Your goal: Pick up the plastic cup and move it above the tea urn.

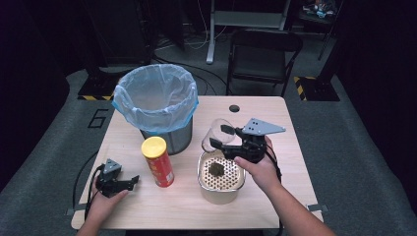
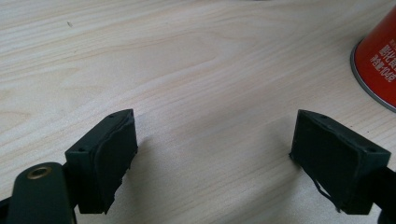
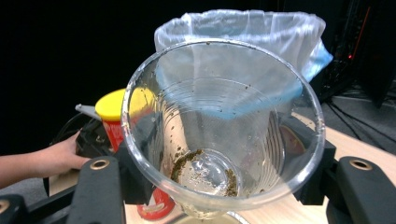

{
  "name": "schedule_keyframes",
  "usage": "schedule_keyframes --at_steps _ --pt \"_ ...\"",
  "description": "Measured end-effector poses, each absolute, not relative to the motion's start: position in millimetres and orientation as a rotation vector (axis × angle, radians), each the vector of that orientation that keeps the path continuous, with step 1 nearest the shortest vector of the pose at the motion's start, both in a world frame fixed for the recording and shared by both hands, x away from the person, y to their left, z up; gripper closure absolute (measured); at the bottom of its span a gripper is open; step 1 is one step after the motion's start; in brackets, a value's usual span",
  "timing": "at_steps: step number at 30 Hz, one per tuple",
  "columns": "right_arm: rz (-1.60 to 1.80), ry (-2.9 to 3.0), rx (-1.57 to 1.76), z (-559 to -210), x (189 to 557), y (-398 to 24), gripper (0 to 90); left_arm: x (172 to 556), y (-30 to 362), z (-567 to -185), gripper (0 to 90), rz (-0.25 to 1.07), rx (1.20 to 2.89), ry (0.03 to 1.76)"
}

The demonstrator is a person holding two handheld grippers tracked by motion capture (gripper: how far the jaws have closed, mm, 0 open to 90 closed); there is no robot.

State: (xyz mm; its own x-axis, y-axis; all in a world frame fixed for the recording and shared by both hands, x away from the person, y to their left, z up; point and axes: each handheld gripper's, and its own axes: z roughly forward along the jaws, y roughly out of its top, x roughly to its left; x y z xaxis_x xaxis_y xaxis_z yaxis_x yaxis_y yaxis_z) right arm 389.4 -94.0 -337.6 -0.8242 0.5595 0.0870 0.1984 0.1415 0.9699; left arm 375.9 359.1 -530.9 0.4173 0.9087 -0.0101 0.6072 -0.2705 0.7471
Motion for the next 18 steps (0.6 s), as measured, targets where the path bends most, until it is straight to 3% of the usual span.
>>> schedule_keyframes --at_steps 18 --pt "1.739 2.115 0.738 -240.0 418.4 -54.7 36.4 375.9 358.9 -531.1 14.0 0.565 1.987 1.281"
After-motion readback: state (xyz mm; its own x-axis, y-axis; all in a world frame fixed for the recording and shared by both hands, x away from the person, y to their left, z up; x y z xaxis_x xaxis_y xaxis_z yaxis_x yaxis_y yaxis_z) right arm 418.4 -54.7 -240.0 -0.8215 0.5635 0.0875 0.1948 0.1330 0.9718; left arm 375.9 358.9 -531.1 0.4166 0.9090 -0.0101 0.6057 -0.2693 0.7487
